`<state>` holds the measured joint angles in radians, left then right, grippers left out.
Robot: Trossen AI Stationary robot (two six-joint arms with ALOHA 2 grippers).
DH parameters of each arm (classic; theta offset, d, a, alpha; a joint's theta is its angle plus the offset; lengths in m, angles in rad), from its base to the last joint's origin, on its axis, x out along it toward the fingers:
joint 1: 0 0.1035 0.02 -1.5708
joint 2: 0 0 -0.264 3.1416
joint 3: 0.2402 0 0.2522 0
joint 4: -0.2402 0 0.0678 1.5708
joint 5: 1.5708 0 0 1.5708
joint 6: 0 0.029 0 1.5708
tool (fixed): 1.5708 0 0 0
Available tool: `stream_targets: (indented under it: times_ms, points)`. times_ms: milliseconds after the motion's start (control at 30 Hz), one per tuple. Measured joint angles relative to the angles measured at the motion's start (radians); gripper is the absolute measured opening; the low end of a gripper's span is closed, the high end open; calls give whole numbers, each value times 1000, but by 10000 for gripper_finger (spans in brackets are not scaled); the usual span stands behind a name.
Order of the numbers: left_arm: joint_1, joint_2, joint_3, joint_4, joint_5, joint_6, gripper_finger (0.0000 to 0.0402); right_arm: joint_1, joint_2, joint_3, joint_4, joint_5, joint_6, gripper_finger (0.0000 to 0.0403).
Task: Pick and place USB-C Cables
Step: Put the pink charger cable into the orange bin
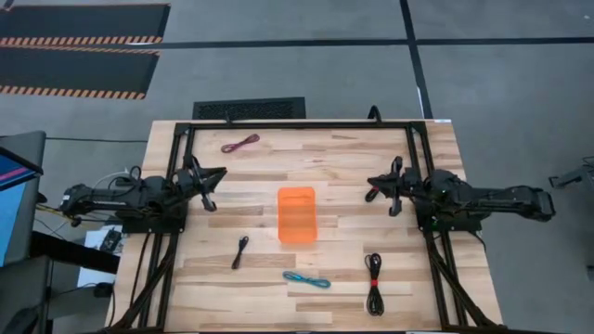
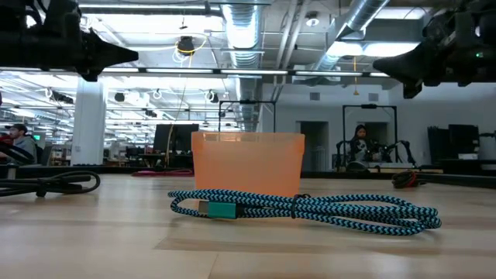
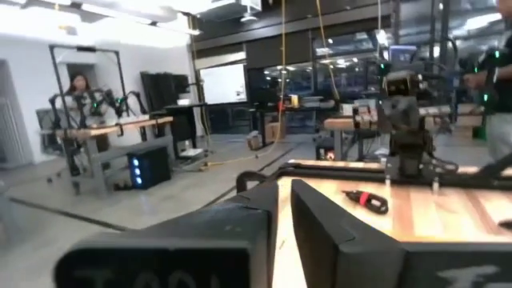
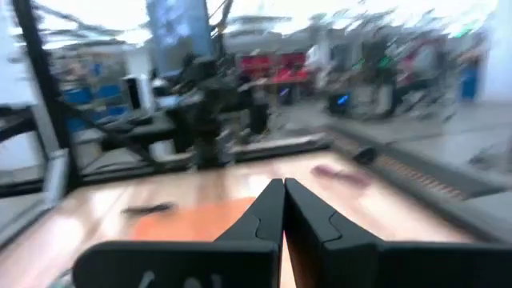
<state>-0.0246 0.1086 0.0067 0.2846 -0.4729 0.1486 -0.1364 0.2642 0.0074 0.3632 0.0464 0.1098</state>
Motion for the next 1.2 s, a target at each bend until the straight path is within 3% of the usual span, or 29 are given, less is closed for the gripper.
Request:
stream_targets:
  times_ms: [167, 333, 467, 567, 800, 1000, 1200]
  points:
    - [0, 78, 0, 28, -27, -30, 79, 0, 104, 0, 96, 4, 46, 33]
    - [0, 159, 1, 53, -145, -16, 116, -4, 223, 10, 249, 63, 40, 38]
    - [17, 206, 28, 64, -242, 15, 133, -11, 316, 41, 320, 112, 41, 64]
    - [50, 218, 69, 71, -257, 52, 135, -20, 388, 58, 342, 161, 65, 92]
    - [160, 244, 174, -67, -96, 49, 130, -50, 550, 123, 380, 323, 201, 159]
    - [276, 305, 229, -148, 50, 14, 129, -39, 705, 218, 383, 325, 257, 186]
    - [392, 404, 253, -154, 151, 4, 129, 32, 894, 334, 383, 324, 259, 188]
